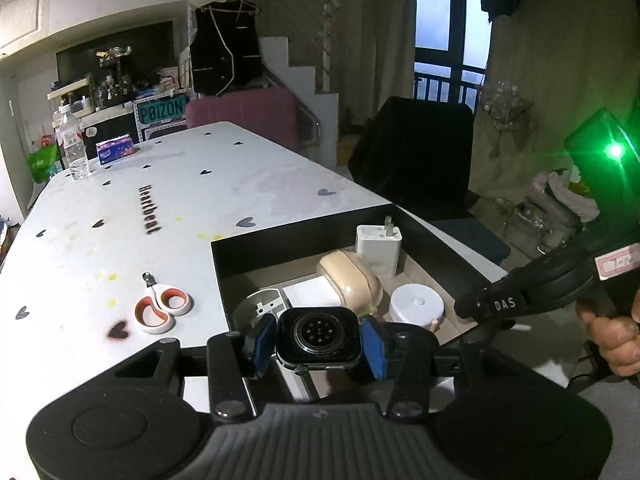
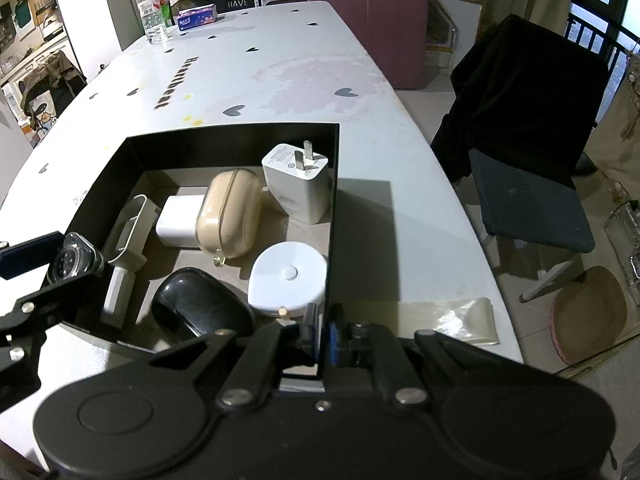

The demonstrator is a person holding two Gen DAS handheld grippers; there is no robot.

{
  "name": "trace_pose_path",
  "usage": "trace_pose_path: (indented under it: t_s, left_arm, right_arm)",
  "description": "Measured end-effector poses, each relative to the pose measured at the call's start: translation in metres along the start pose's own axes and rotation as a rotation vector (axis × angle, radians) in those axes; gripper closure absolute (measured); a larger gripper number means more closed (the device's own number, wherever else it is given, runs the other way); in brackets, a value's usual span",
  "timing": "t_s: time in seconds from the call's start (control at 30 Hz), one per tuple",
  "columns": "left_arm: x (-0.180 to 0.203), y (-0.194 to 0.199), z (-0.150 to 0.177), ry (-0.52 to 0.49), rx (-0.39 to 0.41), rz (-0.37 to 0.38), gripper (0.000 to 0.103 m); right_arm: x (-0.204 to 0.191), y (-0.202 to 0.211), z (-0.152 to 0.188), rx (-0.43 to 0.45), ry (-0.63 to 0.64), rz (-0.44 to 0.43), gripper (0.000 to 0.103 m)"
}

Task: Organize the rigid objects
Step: 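Carry the smartwatch into the box and open the left gripper, then withdraw the left gripper from the box toward the orange scissors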

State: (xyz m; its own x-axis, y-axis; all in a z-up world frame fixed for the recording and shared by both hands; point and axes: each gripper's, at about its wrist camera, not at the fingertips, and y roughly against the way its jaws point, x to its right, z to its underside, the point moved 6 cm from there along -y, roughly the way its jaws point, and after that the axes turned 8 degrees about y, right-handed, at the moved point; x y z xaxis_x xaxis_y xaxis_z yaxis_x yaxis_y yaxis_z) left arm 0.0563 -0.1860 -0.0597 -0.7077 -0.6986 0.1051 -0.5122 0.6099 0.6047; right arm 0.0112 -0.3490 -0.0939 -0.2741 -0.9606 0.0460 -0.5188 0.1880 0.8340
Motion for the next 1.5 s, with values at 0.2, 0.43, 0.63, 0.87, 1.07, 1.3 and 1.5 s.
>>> trace_pose_path:
  t_s: [0.2,0.43,0.63,0.87,1.07,1.3,1.5]
  left_arm:
    - [-0.004,-0.006,0.000,0.032,-0.027,0.004,0.053]
    - [-0.005,0.000,-0.002,0.046,-0.024,0.016,0.041]
    - [-0.003,0.001,-0.001,0.049,-0.032,0.023,0.036]
    - [0.000,0.004,-0.001,0.039,-0.029,0.025,0.033]
    - [0.003,0.008,-0.002,0.030,-0.022,0.027,0.019]
    - [0.004,0.016,-0.003,0.011,-0.004,0.012,0.006]
    - [0.000,0.024,-0.007,0.020,0.020,0.005,0.001]
  right_arm:
    - [-0.001,0.000,0.000,0.000,0.000,0.000,0.097]
    - [0.000,0.000,0.000,-0.001,-0.001,-0.001,0.097]
    - [0.000,0.000,0.000,-0.001,0.000,0.000,0.097]
    - [0.000,0.000,0.000,-0.001,0.000,0.000,0.097]
    - [0.000,0.000,0.000,-0.001,-0.001,-0.001,0.097]
    - [0.000,0.000,0.000,-0.001,0.000,0.000,0.097]
    - [0.000,0.000,0.000,-0.001,-0.001,-0.001,0.097]
